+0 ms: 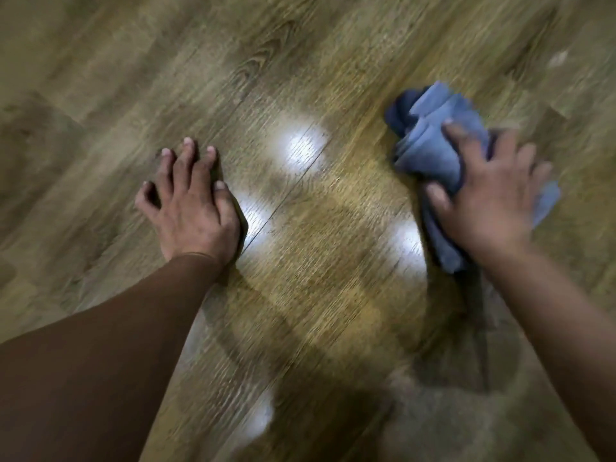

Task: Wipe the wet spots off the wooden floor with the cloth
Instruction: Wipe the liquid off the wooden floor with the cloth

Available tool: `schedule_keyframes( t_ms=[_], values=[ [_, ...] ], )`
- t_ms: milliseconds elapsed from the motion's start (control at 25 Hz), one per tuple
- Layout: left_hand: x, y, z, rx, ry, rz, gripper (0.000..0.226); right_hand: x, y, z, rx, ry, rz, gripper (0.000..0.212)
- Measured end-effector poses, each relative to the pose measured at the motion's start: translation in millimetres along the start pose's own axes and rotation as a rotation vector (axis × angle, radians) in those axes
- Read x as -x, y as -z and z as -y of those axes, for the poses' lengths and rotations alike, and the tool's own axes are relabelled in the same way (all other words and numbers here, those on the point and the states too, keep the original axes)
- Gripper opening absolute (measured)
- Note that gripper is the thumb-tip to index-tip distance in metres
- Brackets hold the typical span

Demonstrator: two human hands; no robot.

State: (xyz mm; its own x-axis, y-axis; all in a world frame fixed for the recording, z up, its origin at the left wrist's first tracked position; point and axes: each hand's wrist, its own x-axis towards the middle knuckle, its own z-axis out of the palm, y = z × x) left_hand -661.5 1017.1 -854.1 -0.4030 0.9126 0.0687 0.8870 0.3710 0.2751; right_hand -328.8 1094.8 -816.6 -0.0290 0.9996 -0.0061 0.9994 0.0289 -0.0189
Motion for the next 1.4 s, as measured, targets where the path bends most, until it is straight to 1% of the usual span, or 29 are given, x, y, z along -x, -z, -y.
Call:
schedule_keyframes(
  t_ms=[80, 160, 240, 280, 400, 440, 520, 600, 680, 760, 840, 880, 920, 1040, 1120, 1240, 1280, 1320, 1400],
  values=[
    [-0.4, 0.3, 1.3, -0.009, 0.005, 0.005, 0.053, -51.3, -4.2, 7.7, -0.017, -0.173, -0.057, 0.067],
    [-0.8, 0.3, 1.8, -0.019, 0.004, 0.012, 0.054, -92.8, -8.8, 36.2, -0.048, -0.304, -0.08, 0.063],
    [-1.1, 0.2, 2.3, -0.022, 0.004, 0.014, 0.054, -109.9, -11.2, 82.2, -0.03, -0.299, -0.085, 0.063],
    [-1.0, 0.3, 2.2, -0.022, 0.005, 0.015, 0.054, -107.8, -11.4, 107.7, -0.014, -0.236, -0.096, 0.064],
    [-1.6, 0.8, 2.6, -0.017, 0.004, 0.01, 0.054, -61.0, -12.3, 170.8, -0.019, 0.072, -0.122, 0.072],
    [-1.3, 0.9, 2.3, -0.014, 0.0, 0.012, 0.054, -34.8, -13.0, 180.6, -0.036, 0.161, -0.115, 0.076],
    [-0.9, 1.4, 1.5, -0.012, -0.001, 0.012, 0.053, 21.4, -11.3, 181.5, -0.089, 0.271, -0.075, 0.081],
    [-0.2, 2.3, 1.3, -0.011, 0.004, 0.014, 0.053, 79.0, -8.9, 160.3, -0.12, 0.333, 0.015, 0.084],
    [-0.6, 2.7, 1.7, -0.006, -0.002, 0.017, 0.053, 122.0, -8.2, 122.4, -0.117, 0.403, 0.056, 0.082],
    [-0.1, 1.0, 2.2, -0.006, -0.002, 0.012, 0.053, 132.1, -7.2, 76.4, -0.098, 0.534, 0.036, 0.077],
    [-0.7, -0.5, 2.1, -0.006, -0.001, 0.009, 0.052, 107.8, -5.2, 37.6, -0.048, 0.624, 0.027, 0.077],
    [-1.3, -0.8, 1.9, -0.003, -0.003, 0.008, 0.051, 86.3, -4.2, 23.2, -0.023, 0.605, 0.031, 0.079],
    [-2.2, -1.5, 1.9, -0.003, -0.004, 0.006, 0.051, 60.4, -3.4, 12.9, -0.001, 0.544, 0.023, 0.081],
    [-1.7, -3.1, 3.4, -0.022, 0.006, 0.001, 0.052, -23.1, -4.1, 11.7, 0.046, 0.289, -0.056, 0.077],
    [-1.5, -3.3, 3.2, -0.02, 0.003, 0.006, 0.052, -72.2, -7.8, 32.5, 0.05, 0.13, -0.092, 0.071],
    [-1.3, -2.0, 3.4, -0.018, 0.006, 0.012, 0.053, -118.3, -10.6, 85.5, -0.008, -0.052, -0.076, 0.065],
    [-1.3, -1.5, 2.9, -0.016, 0.007, 0.015, 0.053, -121.4, -10.6, 104.5, -0.015, -0.073, -0.08, 0.065],
    [-0.9, -1.0, 1.9, -0.018, 0.008, 0.015, 0.054, -116.5, -10.7, 122.5, -0.013, -0.051, -0.094, 0.065],
    [-0.5, 0.0, 1.0, -0.019, 0.007, 0.014, 0.054, -82.9, -10.5, 151.8, 0.006, 0.084, -0.109, 0.068]
  ],
)
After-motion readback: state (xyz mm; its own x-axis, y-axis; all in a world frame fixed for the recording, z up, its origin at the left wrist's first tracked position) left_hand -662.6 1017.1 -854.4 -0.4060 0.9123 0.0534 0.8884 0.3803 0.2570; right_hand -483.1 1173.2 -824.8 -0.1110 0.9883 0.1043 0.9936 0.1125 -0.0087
